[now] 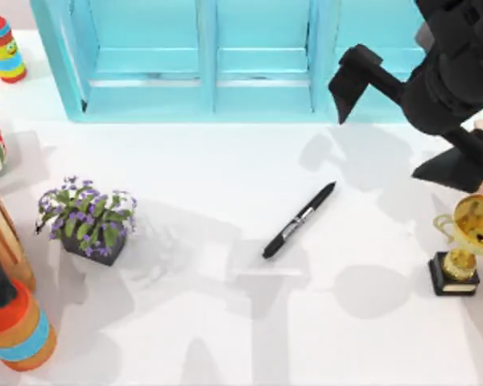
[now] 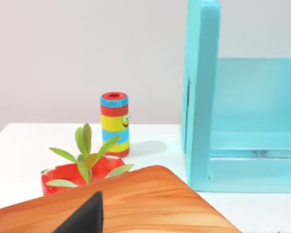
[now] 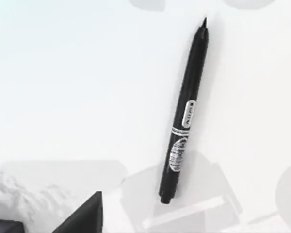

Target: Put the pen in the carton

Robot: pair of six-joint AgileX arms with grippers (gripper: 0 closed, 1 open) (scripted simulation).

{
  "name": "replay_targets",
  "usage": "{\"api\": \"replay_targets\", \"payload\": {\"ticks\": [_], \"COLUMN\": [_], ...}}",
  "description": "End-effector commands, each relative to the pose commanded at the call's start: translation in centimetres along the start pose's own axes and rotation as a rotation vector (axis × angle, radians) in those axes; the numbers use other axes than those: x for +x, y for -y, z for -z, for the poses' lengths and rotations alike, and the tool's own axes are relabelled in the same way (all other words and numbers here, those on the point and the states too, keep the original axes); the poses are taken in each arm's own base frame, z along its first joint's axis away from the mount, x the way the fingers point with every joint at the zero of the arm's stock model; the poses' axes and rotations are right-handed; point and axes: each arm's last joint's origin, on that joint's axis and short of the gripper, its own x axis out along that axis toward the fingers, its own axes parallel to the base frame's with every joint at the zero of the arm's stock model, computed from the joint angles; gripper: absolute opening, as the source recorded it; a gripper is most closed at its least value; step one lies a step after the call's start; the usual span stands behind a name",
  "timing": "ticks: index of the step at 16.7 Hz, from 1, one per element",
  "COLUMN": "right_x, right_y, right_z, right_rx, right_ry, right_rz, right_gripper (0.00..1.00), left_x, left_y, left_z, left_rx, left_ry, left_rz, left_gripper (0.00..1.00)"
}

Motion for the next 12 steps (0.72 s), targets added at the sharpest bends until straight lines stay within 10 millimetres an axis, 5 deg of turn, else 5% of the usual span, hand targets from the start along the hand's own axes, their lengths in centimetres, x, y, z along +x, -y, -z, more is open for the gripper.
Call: {"api": "replay_targets", "payload": {"ticks": [7,12], "right_x": [9.4,11.1], "right_y": [-5.9,-6.5], "right_z": [0.0,0.3], "right_rx": [0.147,0.165], "right_ry": [-0.102,-0.110], "right_rz": [0.264,0.308], "right_gripper": [1.00,1.00], "left_x": [0.0,0.0], "left_y": [0.0,0.0], "left_z": [0.0,0.0], "left_rx": [0.000,0.000], "left_ry": [0.000,0.000], "left_rz": [0.000,0.000], "left_gripper": [1.00,1.00]}}
